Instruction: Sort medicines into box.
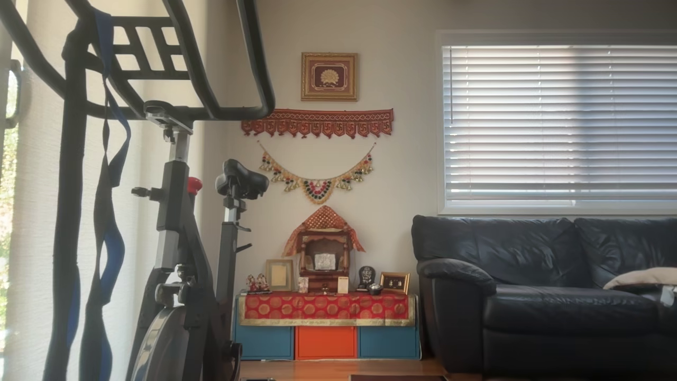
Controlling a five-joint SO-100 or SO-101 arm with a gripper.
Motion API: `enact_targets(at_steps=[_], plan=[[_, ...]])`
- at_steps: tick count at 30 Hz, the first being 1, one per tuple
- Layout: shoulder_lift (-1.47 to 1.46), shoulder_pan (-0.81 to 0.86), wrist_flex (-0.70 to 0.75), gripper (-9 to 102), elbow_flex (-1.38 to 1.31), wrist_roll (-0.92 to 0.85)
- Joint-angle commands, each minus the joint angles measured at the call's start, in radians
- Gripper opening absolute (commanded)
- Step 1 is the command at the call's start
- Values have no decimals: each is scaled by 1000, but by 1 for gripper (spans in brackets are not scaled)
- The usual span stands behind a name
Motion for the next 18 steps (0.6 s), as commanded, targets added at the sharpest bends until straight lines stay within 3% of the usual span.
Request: enact_targets(at_steps=[1,18], plan=[[20,17,-11,7,-72,-12],[12,12,-11,1,-71,-11]])
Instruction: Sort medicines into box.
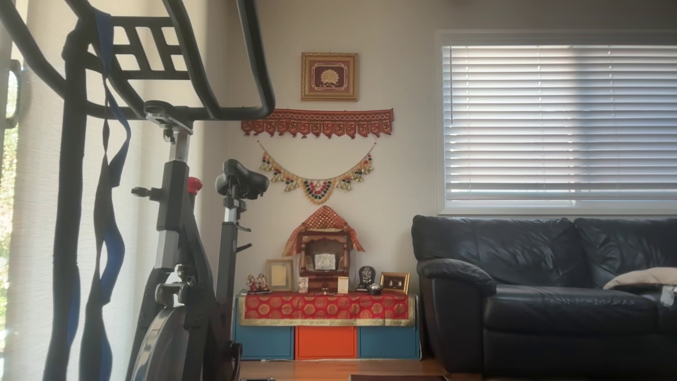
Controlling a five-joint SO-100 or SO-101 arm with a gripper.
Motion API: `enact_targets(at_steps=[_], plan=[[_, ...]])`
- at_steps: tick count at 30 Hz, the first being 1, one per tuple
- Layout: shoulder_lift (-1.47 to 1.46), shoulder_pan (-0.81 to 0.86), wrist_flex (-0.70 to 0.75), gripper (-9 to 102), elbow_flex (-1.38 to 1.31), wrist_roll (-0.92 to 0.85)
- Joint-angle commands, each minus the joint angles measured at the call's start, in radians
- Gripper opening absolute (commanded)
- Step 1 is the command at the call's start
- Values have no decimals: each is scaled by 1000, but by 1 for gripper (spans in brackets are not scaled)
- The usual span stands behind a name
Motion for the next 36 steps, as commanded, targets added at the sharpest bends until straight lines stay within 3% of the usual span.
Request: enact_targets(at_steps=[1,23,36], plan=[[12,12,-11,1,-67,-8],[155,-40,60,1,-107,209],[189,-75,253,2,-250,390]])
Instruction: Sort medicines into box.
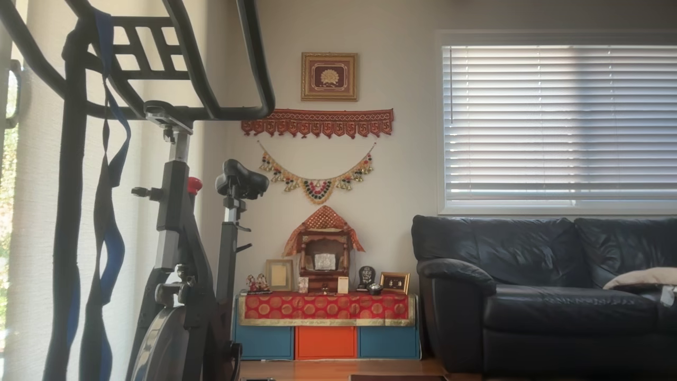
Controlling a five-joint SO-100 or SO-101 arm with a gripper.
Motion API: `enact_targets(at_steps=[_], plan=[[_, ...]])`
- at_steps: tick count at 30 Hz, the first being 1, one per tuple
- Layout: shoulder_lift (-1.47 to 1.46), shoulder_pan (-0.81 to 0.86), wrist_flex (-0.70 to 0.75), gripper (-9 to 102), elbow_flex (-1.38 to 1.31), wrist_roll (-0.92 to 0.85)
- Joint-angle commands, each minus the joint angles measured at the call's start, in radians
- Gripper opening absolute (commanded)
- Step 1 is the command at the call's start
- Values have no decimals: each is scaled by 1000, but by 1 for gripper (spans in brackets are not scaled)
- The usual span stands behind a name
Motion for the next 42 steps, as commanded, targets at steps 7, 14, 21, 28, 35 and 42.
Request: enact_targets(at_steps=[7,14,21,28,35,42], plan=[[282,43,15,2,-101,143],[391,221,-57,2,-146,202],[431,377,-198,2,-52,241],[459,495,-273,2,55,213],[583,597,-495,2,357,173],[465,643,-617,2,371,144]])
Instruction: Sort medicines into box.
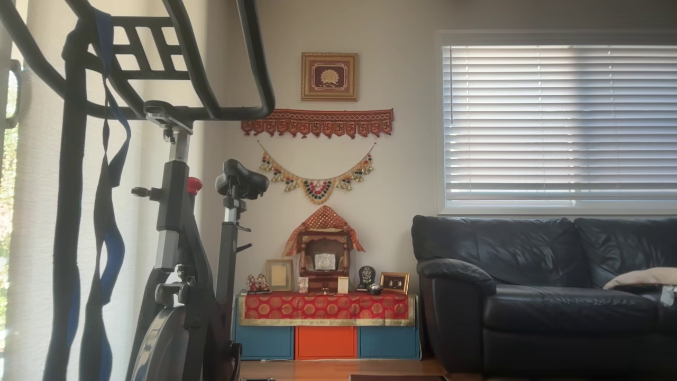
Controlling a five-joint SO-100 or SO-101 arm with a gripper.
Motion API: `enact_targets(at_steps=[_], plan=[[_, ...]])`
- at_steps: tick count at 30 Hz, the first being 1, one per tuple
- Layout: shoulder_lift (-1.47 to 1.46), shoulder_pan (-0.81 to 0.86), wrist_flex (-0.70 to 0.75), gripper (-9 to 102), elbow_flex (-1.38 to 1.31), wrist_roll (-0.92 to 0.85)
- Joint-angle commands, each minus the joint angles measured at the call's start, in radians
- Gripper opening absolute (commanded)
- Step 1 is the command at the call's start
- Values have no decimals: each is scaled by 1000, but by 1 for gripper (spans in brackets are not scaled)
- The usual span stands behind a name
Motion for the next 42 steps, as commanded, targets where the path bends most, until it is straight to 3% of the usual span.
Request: enact_targets(at_steps=[1,12,21,42], plan=[[-12,18,-81,2,-11,-14],[-276,72,-115,2,-193,-31],[-233,49,-124,2,-204,-18],[-456,15,-41,2,-489,29]])
